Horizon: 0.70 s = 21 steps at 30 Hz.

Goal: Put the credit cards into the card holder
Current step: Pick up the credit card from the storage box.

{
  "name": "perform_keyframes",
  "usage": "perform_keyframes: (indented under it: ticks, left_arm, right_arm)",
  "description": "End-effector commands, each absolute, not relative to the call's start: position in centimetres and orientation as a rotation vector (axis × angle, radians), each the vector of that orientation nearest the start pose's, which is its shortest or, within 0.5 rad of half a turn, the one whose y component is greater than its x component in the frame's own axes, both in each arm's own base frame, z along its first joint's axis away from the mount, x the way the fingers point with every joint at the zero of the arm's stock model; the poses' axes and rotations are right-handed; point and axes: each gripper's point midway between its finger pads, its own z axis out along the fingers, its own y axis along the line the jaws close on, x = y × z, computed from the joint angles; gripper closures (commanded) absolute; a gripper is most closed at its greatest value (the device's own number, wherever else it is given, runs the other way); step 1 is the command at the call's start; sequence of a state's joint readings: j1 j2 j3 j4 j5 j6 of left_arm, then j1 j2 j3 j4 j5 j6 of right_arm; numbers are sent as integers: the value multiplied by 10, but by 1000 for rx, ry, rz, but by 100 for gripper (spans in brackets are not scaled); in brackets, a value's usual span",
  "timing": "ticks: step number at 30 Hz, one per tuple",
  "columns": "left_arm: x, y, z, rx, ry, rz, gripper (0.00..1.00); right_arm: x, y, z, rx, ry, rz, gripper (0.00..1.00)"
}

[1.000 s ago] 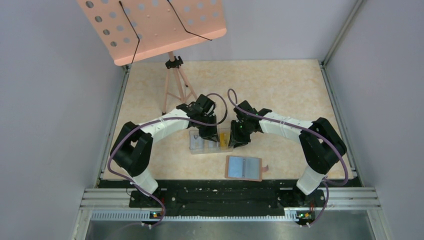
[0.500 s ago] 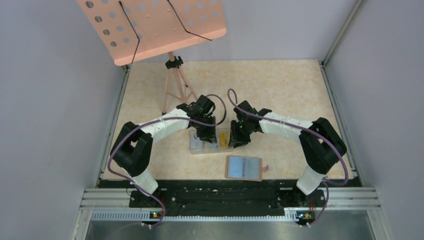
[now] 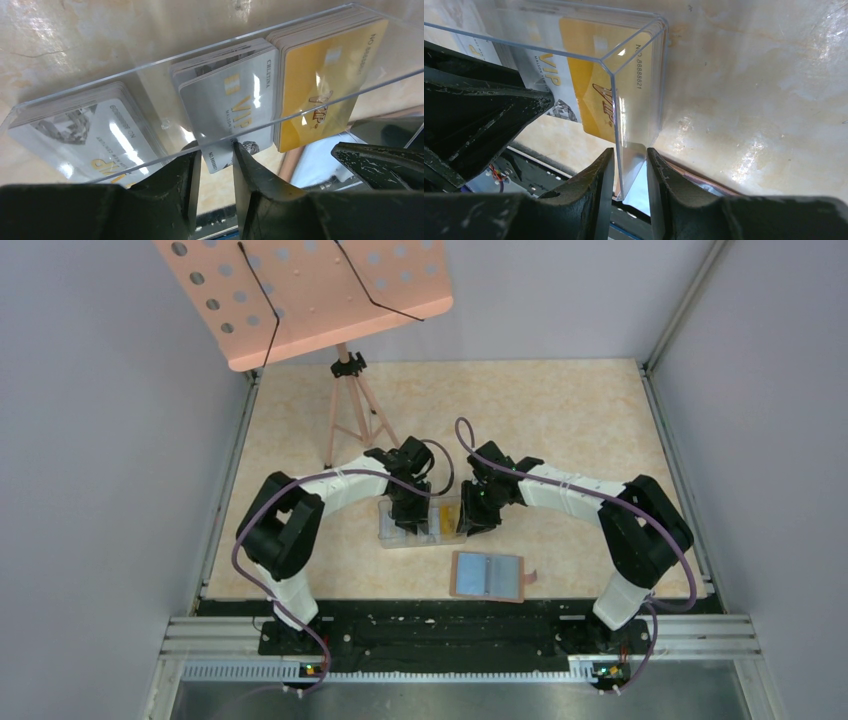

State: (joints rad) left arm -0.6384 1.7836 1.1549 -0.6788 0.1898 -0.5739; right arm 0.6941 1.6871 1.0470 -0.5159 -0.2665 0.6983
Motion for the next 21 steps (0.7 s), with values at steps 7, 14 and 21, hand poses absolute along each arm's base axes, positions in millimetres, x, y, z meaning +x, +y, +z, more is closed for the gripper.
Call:
perform_keyframes:
  ticks: [7, 14, 21]
  left_arm:
    - [237, -242, 31, 243, 3016, -312, 63]
    - [233, -246, 28, 300, 3033, -226, 71]
    - [232, -243, 31, 358, 3036, -111, 73]
  right_arm:
    - [219, 287, 62, -126, 2873, 764, 69]
    - [218, 287, 60, -127, 2876, 765, 69]
    - [218, 289, 61, -126, 2873, 778, 69]
